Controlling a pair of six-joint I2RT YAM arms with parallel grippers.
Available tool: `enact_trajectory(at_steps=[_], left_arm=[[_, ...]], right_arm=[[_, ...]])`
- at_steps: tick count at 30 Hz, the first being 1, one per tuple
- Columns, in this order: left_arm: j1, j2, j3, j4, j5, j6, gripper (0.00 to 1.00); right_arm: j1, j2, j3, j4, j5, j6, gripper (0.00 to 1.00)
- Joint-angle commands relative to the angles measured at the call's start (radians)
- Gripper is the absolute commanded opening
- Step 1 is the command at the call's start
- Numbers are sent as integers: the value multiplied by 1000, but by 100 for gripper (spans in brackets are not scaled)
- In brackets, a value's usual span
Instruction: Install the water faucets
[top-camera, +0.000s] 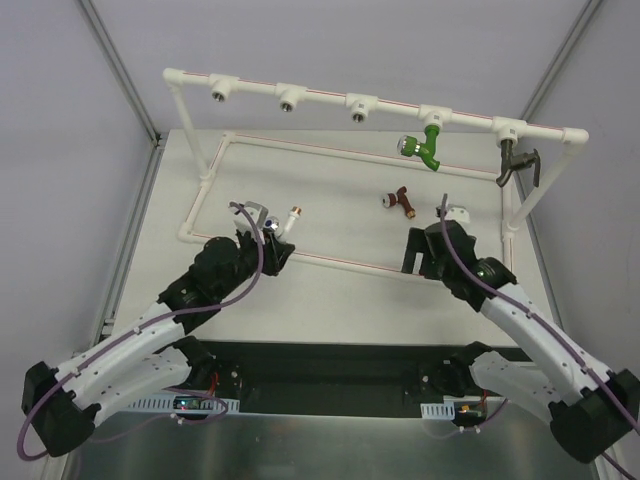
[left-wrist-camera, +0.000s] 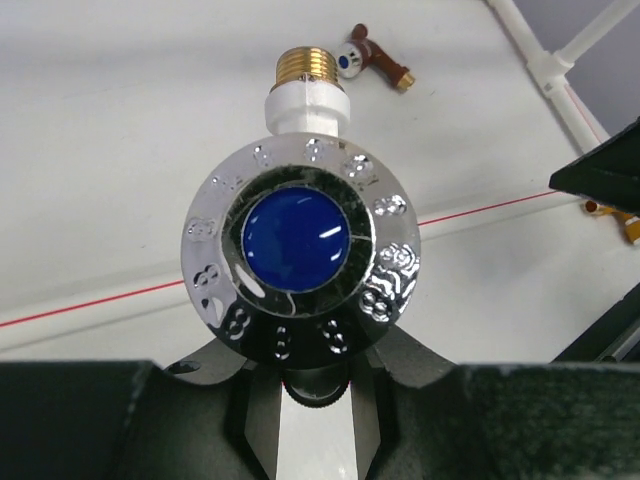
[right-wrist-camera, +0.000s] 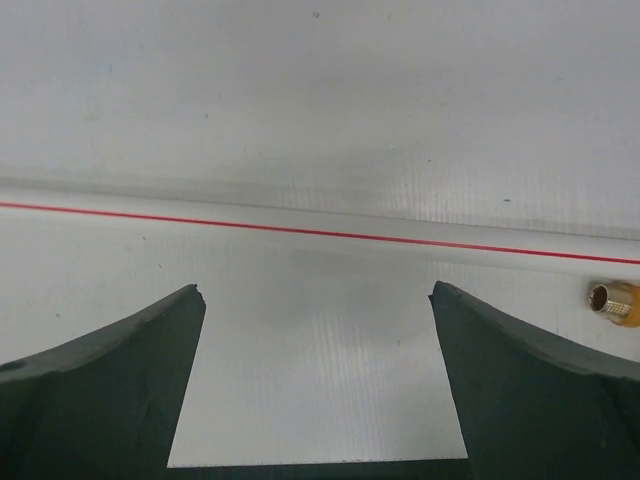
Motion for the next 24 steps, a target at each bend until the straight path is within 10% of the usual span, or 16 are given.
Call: enact_trajectory(at_steps=[1, 7, 24], left_arm=[[96, -118, 158, -392, 129, 11, 0], [198, -187, 301, -662, 136, 156, 0], [247, -342, 163, -627, -171, 318, 0]], right_arm=[[-11, 167, 71, 35, -223, -228, 99], [1, 420, 158, 19, -359, -441, 93], [171, 988, 510, -100, -190, -866, 64]])
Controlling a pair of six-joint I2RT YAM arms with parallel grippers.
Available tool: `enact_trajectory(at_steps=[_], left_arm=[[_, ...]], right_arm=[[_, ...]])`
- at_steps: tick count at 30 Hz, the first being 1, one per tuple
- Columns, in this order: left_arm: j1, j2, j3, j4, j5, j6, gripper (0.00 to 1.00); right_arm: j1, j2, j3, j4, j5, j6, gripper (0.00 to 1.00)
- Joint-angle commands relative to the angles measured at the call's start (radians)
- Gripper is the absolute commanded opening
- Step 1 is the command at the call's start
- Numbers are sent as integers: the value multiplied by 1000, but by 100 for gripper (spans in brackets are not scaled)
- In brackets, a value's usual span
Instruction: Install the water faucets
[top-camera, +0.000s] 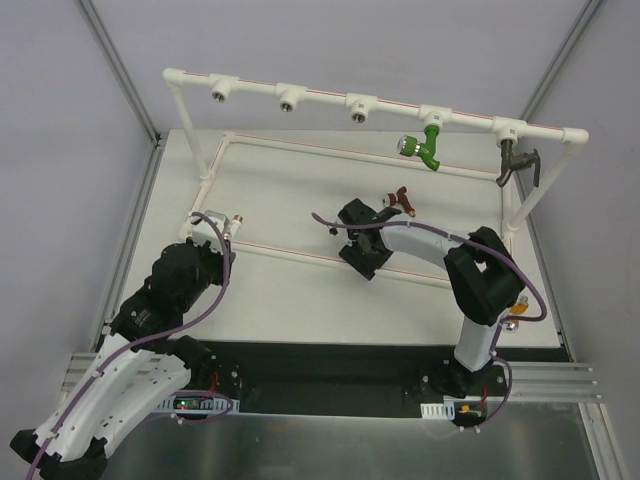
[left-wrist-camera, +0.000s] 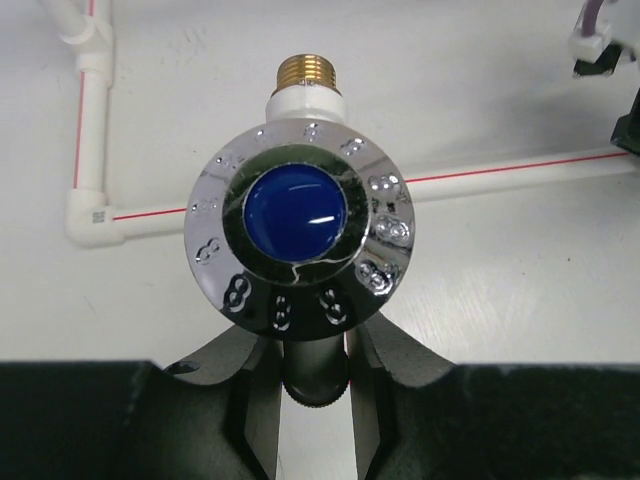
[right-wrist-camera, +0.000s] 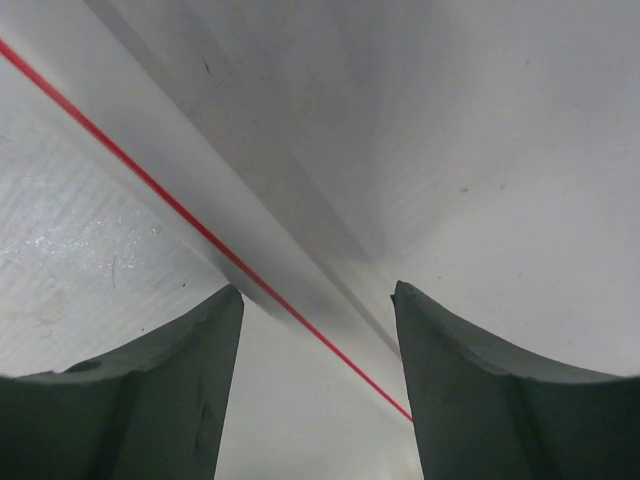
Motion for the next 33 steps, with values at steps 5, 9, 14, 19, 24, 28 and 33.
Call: enact_trajectory(at_steps=[5, 9, 14, 19, 24, 28, 33], left_arm=[[8, -73, -14, 75, -36, 31, 0], [10, -53, -14, 74, -4, 31, 0], [18, -53, -15, 78, 23, 25, 0], [22, -62, -18, 81, -3, 24, 0], [27, -93, -30, 91, -39, 22, 0], [31, -107, -34, 98, -66, 21, 0], [41, -110, -36, 101, -66, 19, 0]], right_arm=[[37, 124, 132, -84, 11, -239, 47], [80, 169, 178, -57, 33, -343, 11], [137, 210, 247, -29, 85, -442, 2], [160, 264, 374, -26, 80, -504, 2], [192, 336, 471, -47, 97, -543, 2], [217, 356, 513, -46, 91, -542, 2], [246, 361, 548, -12, 85, -473, 2]])
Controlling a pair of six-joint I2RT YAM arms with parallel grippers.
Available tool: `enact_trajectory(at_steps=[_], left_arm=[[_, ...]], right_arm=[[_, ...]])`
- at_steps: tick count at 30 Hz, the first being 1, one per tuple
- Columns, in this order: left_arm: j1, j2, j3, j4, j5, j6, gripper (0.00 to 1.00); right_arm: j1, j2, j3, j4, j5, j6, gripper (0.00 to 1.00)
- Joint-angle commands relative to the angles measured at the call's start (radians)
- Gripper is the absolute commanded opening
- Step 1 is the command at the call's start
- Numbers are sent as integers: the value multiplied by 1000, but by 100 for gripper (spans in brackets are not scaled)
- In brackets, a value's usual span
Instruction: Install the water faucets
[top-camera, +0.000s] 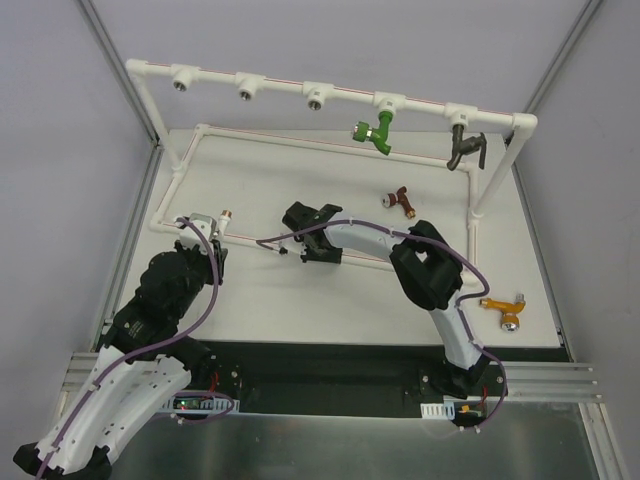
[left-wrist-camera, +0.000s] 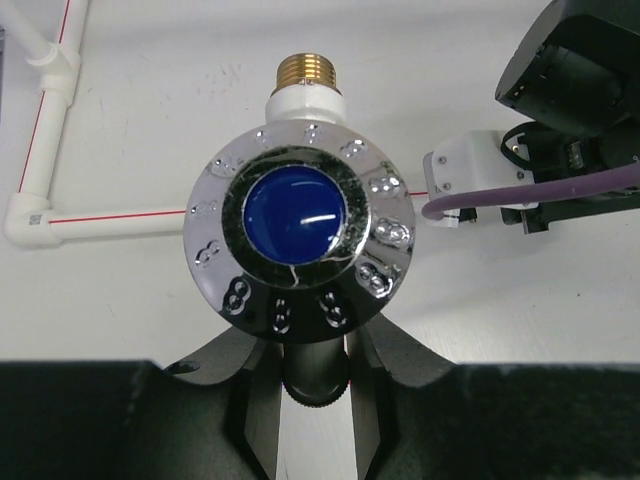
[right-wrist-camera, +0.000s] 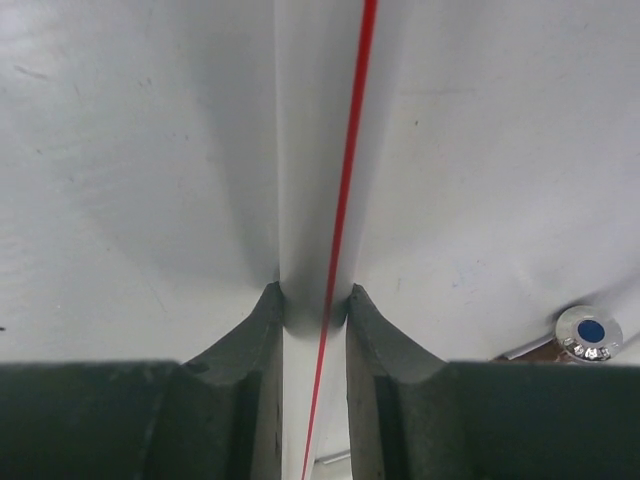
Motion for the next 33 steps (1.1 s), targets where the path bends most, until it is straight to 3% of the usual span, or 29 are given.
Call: enact_trajectory(at_steps=[1, 9, 15, 19, 25, 33], left_arm=[[16, -13, -5, 60, -31, 7, 0], [21, -31, -9, 64, -28, 4, 0], [22, -44, -14, 65, -31, 5, 0], [22, -42, -14, 67, -3, 7, 0], [24, -53, -22, 88, 108, 16, 0], [24, -42, -32, 133, 378, 56, 0]], right_arm=[[46, -2, 85, 159, -15, -30, 2], [62, -6, 122, 220, -56, 59, 2], [73, -38, 122, 242, -70, 119, 11], [73, -137, 48, 266, -124, 162, 37], [79, -373, -154, 343, -191, 245, 61], [106, -770, -493, 533, -366, 365, 73]])
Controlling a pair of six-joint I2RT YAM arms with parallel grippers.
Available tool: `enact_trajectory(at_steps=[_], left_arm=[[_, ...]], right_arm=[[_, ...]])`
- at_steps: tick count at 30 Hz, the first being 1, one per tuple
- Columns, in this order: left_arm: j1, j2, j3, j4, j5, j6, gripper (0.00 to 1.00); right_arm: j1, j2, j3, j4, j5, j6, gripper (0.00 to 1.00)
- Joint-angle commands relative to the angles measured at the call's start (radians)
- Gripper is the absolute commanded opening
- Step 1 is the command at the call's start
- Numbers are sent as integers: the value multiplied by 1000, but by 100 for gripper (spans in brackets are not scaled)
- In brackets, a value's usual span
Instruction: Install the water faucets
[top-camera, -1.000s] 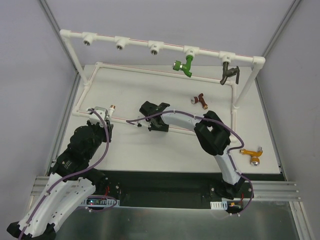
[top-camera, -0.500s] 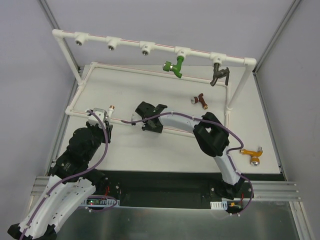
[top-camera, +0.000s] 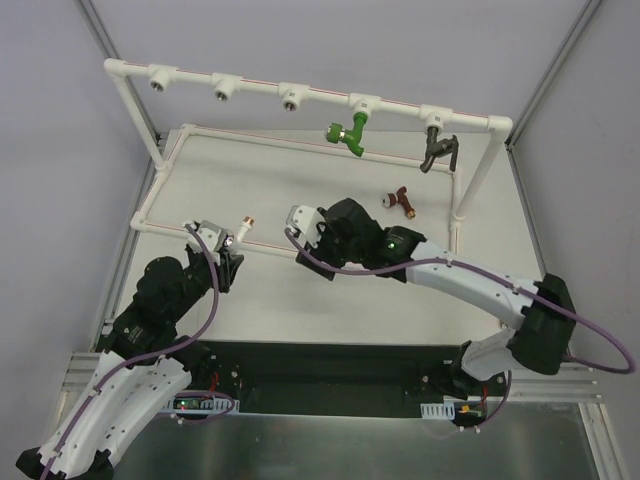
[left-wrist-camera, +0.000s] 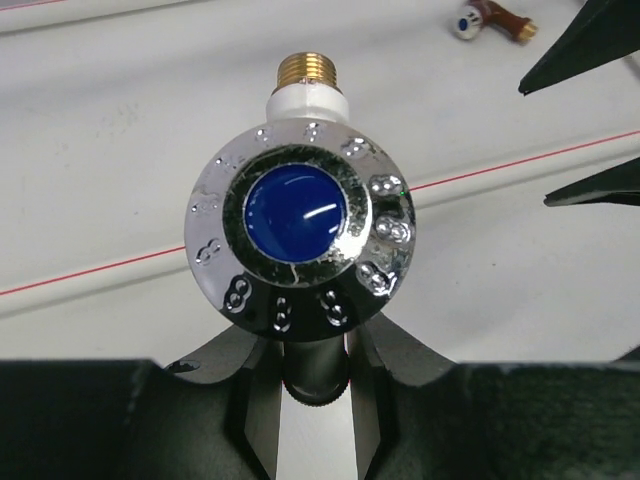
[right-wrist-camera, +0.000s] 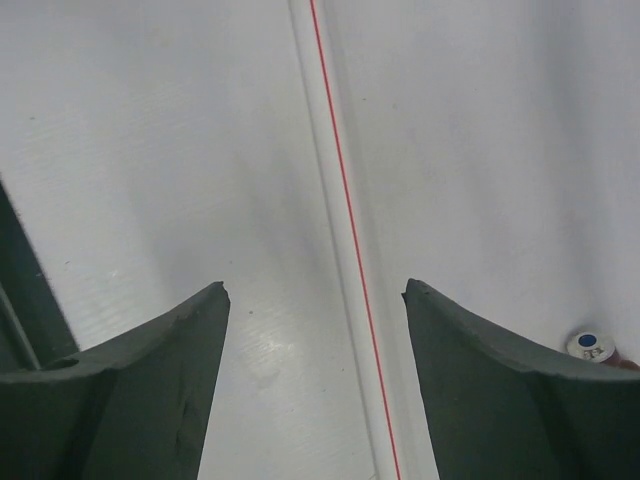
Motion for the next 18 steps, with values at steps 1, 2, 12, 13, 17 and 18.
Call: enact_trajectory(at_steps=[1, 2, 12, 13, 17, 18], left_arm=[[11, 8, 0, 92, 218, 49, 0], [11, 20, 3, 94, 300, 55, 0], [9, 158, 25, 127, 848, 75, 0], [9, 167, 26, 127, 876, 76, 0], [9, 183, 23, 146, 990, 81, 0], [8, 181, 22, 149, 1006, 81, 0]], right_arm=[[19, -175, -156, 127, -149, 106, 74], [21, -243, -206, 154, -164, 132, 74], [35, -555, -419, 334, -322, 264, 75], [39, -558, -422, 343, -328, 268, 75], [48, -551, -437, 424, -379, 294, 75], [51, -546, -439, 441, -390, 298, 75]])
